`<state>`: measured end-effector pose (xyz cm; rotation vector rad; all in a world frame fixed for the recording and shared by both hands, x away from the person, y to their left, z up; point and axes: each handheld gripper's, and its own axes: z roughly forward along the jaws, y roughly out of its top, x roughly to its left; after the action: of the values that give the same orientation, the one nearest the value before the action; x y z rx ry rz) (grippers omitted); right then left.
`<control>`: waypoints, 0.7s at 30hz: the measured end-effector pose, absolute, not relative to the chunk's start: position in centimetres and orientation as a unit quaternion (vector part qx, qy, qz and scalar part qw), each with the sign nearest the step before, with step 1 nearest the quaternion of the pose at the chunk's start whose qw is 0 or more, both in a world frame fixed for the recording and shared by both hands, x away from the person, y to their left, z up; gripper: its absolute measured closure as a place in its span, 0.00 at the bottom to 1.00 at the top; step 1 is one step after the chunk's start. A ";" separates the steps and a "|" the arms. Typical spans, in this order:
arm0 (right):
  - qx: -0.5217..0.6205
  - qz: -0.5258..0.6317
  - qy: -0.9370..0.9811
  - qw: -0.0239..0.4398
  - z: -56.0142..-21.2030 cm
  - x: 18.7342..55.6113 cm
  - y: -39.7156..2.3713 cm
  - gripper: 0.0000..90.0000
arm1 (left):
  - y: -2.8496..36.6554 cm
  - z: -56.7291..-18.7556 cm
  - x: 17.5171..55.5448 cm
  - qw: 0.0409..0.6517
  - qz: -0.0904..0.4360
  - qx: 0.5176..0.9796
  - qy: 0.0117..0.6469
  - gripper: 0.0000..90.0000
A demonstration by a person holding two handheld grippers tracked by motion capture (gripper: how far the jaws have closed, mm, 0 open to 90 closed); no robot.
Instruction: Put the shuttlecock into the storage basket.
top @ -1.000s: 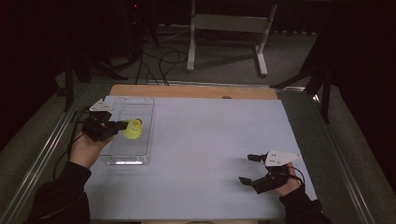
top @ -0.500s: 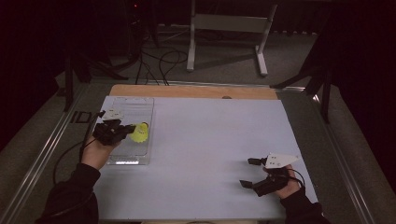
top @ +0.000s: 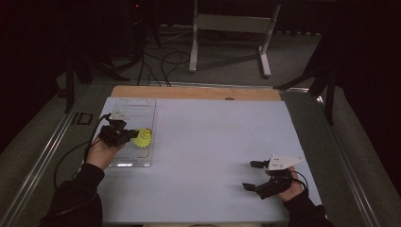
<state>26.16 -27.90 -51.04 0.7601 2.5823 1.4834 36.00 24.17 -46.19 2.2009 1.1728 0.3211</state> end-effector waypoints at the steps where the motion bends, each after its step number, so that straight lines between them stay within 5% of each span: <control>1: 0.247 0.483 0.839 0.033 -51.0 26.2 -27.9 0.11 | 24.1 -46.3 36.1 0.304 0.119 0.835 0.443 1.00; 13: 0.249 0.484 0.838 0.029 -51.1 26.2 -28.1 0.11 | 23.7 -47.4 36.9 0.269 0.102 0.839 0.463 0.97; 21: 0.251 0.484 0.838 0.025 -51.0 26.2 -28.0 0.11 | 23.5 -46.4 36.0 0.249 0.122 0.834 0.477 0.46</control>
<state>26.19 -28.02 -51.05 0.7754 2.5913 1.4975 35.99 23.48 -46.37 2.2727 1.2987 0.3314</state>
